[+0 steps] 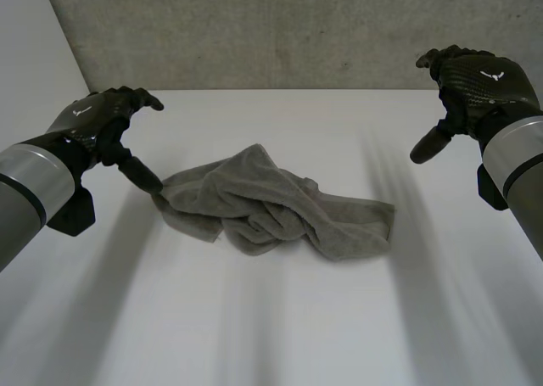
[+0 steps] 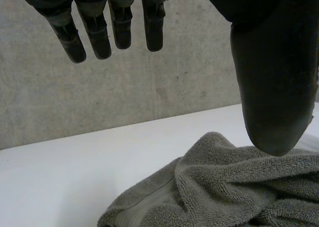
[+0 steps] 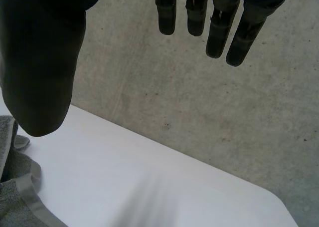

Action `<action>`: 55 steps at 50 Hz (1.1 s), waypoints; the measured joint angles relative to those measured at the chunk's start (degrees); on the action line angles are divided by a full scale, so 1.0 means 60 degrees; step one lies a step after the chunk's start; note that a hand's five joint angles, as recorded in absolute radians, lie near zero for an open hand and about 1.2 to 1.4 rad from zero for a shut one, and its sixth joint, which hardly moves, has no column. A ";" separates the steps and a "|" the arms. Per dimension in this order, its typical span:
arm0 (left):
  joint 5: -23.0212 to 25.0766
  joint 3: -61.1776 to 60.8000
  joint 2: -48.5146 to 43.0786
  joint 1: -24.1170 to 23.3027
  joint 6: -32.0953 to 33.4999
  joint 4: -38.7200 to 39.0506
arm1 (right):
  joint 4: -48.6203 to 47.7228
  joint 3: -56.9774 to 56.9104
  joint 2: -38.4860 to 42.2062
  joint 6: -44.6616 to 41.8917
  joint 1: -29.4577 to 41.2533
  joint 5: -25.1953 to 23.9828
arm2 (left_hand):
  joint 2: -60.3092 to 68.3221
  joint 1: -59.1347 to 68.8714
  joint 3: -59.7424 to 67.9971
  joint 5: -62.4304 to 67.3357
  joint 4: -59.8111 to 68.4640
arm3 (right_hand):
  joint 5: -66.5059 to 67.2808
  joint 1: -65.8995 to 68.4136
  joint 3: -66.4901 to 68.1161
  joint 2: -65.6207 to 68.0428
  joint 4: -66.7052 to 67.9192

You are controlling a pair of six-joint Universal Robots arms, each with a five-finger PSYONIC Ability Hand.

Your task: Fold the towel.

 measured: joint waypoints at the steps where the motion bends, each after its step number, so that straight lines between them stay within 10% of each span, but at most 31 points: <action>1: 0.0000 0.0004 0.0001 0.0000 0.0000 0.0001 | 0.0000 -0.0006 0.0000 -0.0001 0.0000 -0.0001 | 0.0000 0.0000 0.0000 0.0000 0.0000 | 0.0000 0.0000 0.0000 0.0000 0.0000; 41: 0.0070 0.0183 -0.0131 -0.0013 0.0027 0.0619 | 0.0281 -0.0112 0.0155 0.0013 -0.0235 -0.1250 | -0.0004 0.0000 0.0004 0.0000 0.0000 | -0.0002 -0.0001 -0.0043 -0.0001 -0.0048; 55: 0.1887 0.3286 -0.4619 -0.0069 0.1803 0.0172 | 0.1093 -0.0214 0.2750 0.0630 -0.0108 -0.3351 | -0.0014 0.0000 0.0004 -0.0001 0.0000 | 0.0000 -0.0002 -0.0044 -0.0001 -0.0049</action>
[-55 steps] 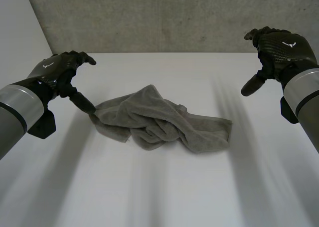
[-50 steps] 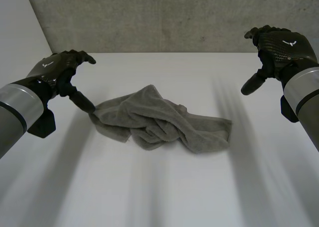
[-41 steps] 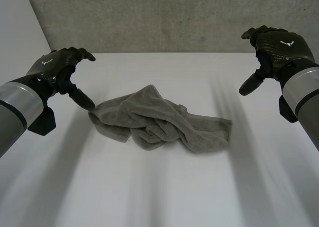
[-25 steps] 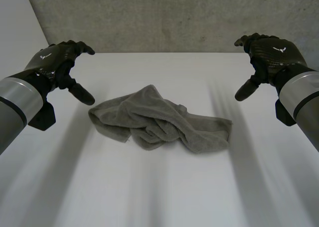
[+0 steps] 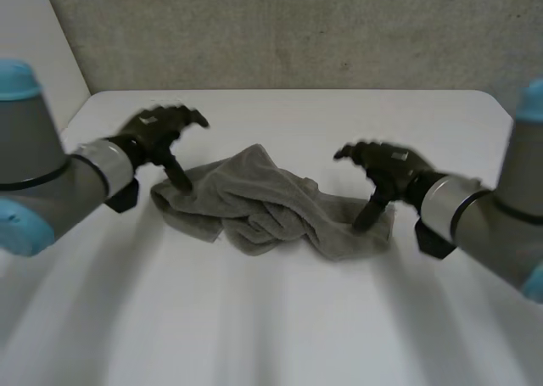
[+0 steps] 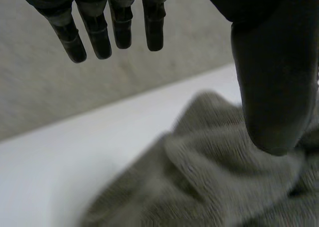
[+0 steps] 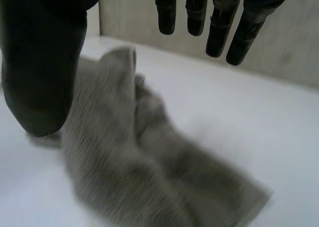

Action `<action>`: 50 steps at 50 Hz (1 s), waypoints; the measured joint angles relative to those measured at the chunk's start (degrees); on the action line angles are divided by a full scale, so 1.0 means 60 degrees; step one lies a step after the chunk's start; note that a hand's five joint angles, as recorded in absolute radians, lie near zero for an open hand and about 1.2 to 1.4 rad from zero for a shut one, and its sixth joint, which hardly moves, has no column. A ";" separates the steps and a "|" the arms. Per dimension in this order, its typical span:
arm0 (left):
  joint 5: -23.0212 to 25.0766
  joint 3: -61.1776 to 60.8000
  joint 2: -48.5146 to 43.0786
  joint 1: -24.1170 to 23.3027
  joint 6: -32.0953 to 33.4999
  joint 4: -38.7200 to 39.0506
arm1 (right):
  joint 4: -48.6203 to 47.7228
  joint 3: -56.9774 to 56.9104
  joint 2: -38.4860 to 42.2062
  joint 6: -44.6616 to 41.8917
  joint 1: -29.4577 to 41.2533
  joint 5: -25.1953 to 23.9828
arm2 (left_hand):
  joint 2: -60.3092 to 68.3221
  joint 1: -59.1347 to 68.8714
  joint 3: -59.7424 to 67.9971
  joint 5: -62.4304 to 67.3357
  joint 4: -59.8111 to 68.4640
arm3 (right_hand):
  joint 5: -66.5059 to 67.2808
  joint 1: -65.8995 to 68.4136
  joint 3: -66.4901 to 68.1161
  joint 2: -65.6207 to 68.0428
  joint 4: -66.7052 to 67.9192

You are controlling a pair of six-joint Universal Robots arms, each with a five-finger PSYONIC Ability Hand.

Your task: Fold the towel.

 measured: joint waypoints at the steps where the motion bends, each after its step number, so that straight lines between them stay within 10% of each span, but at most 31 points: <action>1: 0.0084 0.0160 -0.0192 -0.0004 0.0060 -0.0089 | -0.0015 0.0008 0.0117 0.0070 0.0006 -0.0007 | -0.0002 0.0000 0.0000 0.0001 0.0000 | 0.0000 0.0000 0.0001 0.0000 0.0000; 10: 0.0859 0.2065 -0.2490 -0.0039 0.0484 -0.0973 | -0.1028 0.0229 0.1722 0.1339 0.0282 0.0187 | 0.1083 0.0999 0.0977 0.1144 0.0906 | 0.0163 0.0195 0.0144 0.0170 0.0101; 25: 0.0814 0.2414 -0.3008 -0.0071 0.1137 -0.1684 | -0.1134 -0.0362 0.1839 0.1080 0.0527 0.0364 | 0.9706 0.9532 0.9991 1.0024 1.0129 | 1.0302 1.0260 1.0031 1.0028 1.0005; 41: 0.0662 0.3376 -0.1934 -0.0055 0.2551 -0.3321 | 0.1937 -0.2544 0.2019 -0.3210 0.0459 -0.0560 | 0.9733 0.9539 1.0278 1.0067 1.0340 | 1.0404 1.0356 1.0217 1.0035 1.0251; 50: -0.0317 0.7038 -0.1241 -0.0828 0.1342 -0.1983 | -0.0092 -0.6469 0.0938 -0.2579 0.0613 -0.0195 | 0.9733 0.9607 1.0330 1.0070 1.0343 | 1.0404 1.0389 1.0269 1.0035 1.0252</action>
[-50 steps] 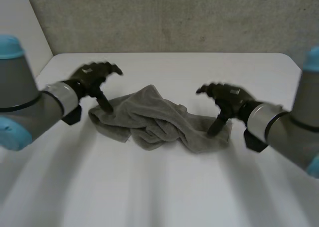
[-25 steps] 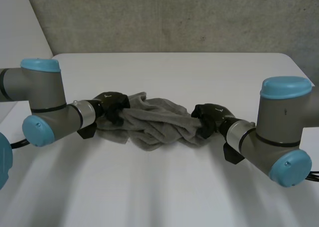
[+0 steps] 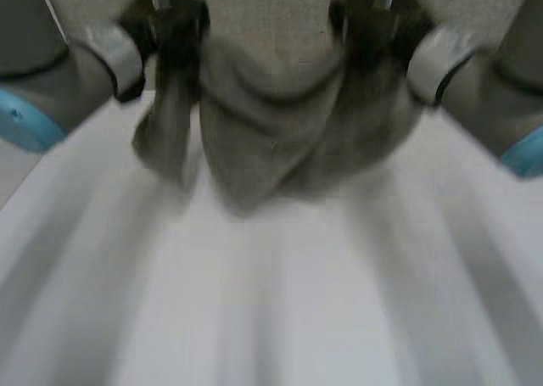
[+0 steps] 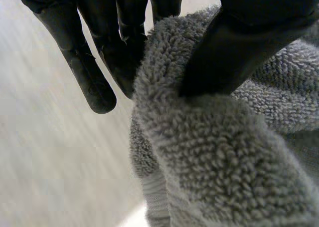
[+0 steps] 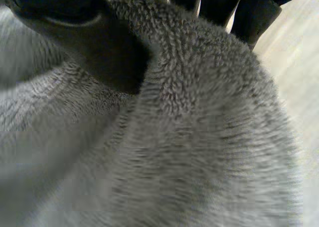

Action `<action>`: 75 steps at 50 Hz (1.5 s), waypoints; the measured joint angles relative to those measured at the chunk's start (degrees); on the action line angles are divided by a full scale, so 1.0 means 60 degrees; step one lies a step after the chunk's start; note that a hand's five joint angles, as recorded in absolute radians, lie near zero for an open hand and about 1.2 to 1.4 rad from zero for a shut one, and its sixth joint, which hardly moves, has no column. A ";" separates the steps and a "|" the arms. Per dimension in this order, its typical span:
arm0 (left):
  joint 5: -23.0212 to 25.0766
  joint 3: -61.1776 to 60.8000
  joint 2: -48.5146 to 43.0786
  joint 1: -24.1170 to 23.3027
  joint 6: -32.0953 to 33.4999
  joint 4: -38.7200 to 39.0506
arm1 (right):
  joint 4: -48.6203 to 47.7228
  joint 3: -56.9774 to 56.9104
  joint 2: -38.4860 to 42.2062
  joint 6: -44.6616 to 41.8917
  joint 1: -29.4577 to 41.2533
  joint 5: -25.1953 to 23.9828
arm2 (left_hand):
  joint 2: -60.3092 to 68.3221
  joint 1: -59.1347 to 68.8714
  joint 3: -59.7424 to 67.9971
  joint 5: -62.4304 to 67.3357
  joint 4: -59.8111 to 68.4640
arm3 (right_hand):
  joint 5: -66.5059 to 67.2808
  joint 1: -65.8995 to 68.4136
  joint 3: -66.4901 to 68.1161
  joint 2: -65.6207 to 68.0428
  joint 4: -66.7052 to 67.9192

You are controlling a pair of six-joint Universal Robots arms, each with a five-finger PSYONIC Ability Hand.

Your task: Fold the towel.

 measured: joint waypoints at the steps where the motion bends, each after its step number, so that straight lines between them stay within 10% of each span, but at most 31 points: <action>1: -0.0077 0.0126 0.0137 -0.0069 -0.0114 0.0135 | -0.0251 -0.0025 -0.0176 0.0115 0.0001 -0.0003 | 0.0001 0.0000 0.0002 0.0002 0.0000 | 0.0000 0.0002 0.0017 0.0000 0.0000; 17: -0.0351 -0.6484 0.2846 -0.0056 -0.0862 0.3539 | -0.2501 0.4584 -0.2090 0.0323 -0.0089 -0.1439 | 0.0041 -0.0024 -0.0133 -0.0037 -0.0190 | 0.0000 0.0008 0.0117 0.0000 0.0079; 26: -0.0318 -1.0697 0.2855 -0.0017 0.0752 0.4627 | -0.1319 0.6601 -0.0803 -0.2907 0.0042 -0.1771 | -0.3491 -0.8943 -0.9658 -0.9439 -0.9715 | -0.0031 -0.0005 0.0093 -0.0002 0.0042; 33: -0.0368 -1.1373 0.3024 0.0004 0.2462 0.4619 | -0.0190 0.6894 -0.0375 -0.4253 0.0078 -0.1623 | -0.3492 -0.9275 -1.0049 -0.9894 -1.0012 | -0.8885 -0.8654 -0.8392 -0.8580 -0.8514; 50: -0.0310 -0.9204 0.3595 0.0295 0.2708 0.3889 | -0.0070 0.6705 -0.1468 -0.1270 -0.0062 -0.1249 | -0.3491 -0.9419 -1.0239 -0.9993 -1.0163 | -1.0413 -1.0378 -1.0224 -1.0051 -1.0243; 75: 0.0625 0.0968 -0.4232 0.0103 0.2737 -0.1682 | -0.0315 0.8195 -0.1649 0.0048 -0.0471 -0.0630 | -0.3491 -0.9468 -1.0292 -1.0015 -1.0240 | -1.0413 -1.0383 -1.0269 -1.0052 -1.0244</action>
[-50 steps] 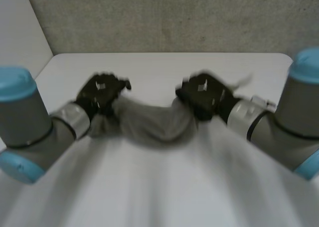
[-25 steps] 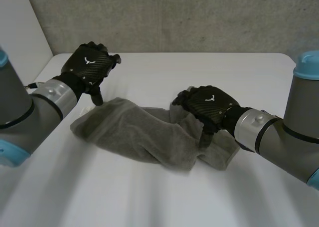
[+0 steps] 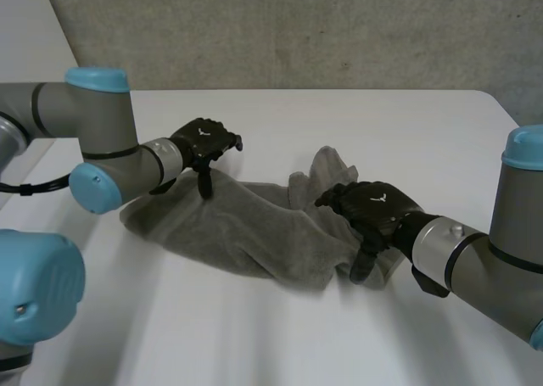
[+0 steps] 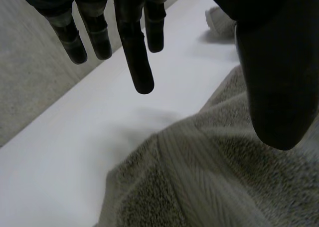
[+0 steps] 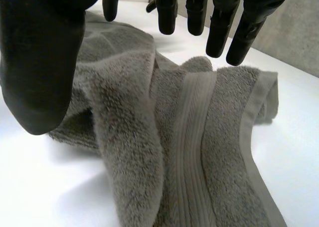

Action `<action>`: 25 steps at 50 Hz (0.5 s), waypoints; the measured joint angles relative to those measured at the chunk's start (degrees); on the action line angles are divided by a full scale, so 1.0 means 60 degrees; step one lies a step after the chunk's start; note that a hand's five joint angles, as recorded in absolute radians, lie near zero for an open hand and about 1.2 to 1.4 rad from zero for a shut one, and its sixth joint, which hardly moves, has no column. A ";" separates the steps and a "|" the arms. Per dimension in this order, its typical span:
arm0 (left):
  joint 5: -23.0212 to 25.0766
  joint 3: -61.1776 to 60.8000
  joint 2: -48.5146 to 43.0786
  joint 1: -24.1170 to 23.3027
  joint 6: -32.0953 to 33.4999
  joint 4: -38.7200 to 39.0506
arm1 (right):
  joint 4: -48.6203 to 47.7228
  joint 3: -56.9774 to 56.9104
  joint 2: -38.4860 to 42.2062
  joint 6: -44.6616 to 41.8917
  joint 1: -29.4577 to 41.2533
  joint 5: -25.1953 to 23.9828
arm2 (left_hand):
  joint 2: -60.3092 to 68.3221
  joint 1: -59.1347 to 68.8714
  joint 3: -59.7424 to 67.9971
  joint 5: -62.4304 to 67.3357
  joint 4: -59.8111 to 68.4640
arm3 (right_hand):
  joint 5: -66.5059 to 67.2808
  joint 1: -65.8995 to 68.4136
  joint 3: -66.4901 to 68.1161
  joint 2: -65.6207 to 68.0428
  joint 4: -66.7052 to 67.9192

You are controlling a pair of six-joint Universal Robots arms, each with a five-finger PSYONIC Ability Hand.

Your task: Fold the towel.

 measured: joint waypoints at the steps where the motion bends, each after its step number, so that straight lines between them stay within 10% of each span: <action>1: 0.0001 0.0142 -0.0116 0.0010 0.0004 -0.0048 | -0.0016 0.0027 -0.0002 -0.0002 -0.0032 -0.0006 | 0.0000 0.0000 0.0000 0.0000 0.0000 | 0.0000 0.0000 -0.0005 0.0000 0.0000; 25: 0.0314 0.0849 -0.1001 0.0104 0.0984 -0.0829 | -0.0115 0.0248 -0.0002 -0.0009 -0.0625 -0.0159 | -0.3048 0.3054 0.3117 0.3312 0.2976 | 0.0000 -0.0002 0.0000 0.0000 0.0000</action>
